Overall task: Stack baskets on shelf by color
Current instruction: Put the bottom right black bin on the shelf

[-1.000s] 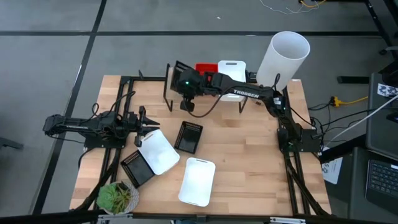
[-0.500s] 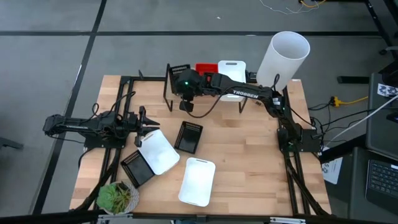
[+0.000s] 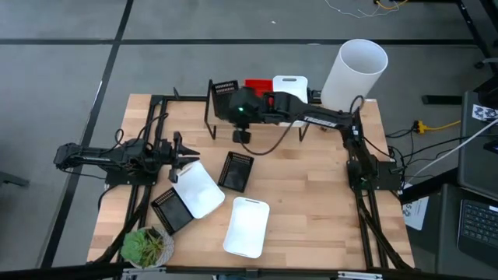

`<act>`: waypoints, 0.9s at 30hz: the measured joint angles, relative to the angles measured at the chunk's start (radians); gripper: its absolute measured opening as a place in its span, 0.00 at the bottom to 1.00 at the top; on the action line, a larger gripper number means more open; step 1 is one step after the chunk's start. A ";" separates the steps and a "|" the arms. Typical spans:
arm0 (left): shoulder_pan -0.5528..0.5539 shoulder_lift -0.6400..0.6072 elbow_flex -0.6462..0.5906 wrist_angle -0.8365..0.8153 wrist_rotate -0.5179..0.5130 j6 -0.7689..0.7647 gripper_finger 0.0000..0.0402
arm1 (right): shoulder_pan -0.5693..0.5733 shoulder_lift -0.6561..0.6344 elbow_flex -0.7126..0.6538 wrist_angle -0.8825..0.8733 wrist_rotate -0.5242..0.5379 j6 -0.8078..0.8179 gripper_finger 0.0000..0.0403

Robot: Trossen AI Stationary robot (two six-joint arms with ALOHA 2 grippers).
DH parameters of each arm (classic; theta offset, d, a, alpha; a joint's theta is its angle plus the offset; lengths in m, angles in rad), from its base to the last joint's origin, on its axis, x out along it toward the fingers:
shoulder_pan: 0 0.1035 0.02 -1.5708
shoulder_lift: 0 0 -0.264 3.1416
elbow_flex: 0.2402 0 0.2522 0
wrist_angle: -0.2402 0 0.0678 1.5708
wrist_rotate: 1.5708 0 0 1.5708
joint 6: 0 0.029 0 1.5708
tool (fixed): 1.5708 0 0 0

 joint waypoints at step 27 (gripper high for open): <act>0.044 0.537 0.858 -0.513 -0.488 0.043 0.16 | 0.297 -0.946 -0.792 -0.101 -0.135 0.405 0.24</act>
